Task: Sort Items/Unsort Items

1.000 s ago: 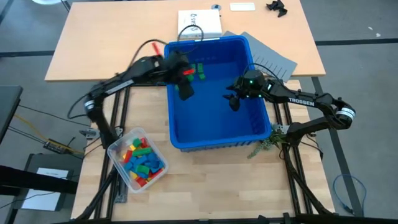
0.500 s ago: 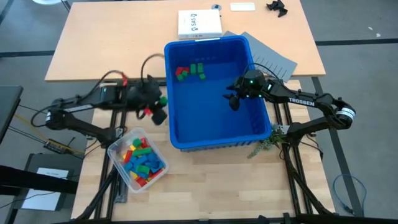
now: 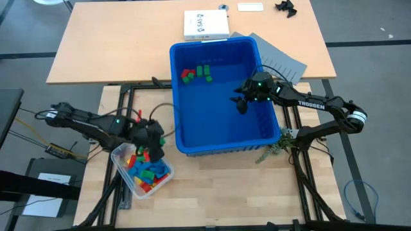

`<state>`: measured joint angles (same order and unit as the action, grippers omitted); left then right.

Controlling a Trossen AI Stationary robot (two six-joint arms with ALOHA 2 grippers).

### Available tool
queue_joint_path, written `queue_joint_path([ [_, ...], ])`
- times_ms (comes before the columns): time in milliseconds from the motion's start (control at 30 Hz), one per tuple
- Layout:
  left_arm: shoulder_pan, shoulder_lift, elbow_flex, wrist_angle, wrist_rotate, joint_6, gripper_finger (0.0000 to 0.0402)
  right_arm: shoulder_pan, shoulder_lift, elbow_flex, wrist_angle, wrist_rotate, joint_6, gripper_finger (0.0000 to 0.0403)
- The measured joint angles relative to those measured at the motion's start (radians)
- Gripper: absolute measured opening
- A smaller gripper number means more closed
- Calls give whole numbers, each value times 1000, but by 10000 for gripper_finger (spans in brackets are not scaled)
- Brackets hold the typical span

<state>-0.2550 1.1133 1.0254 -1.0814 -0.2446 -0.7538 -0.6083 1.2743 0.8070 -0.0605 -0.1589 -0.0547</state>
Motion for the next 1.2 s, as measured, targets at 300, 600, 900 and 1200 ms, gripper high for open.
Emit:
queue_joint_path([
  [300,-80,7,-80,-67,-1,-97,179,0,0,0,11,0,0,229],
  [600,-59,-10,-22,-76,-9,-87,298,1,0,0,24,0,-2,229],
  [900,-13,-10,258,7,-276,129,290,0,0,0,91,0,-53,229],
  [1200,285,57,386,323,-189,546,284,0,0,0,130,36,-78,237],
])
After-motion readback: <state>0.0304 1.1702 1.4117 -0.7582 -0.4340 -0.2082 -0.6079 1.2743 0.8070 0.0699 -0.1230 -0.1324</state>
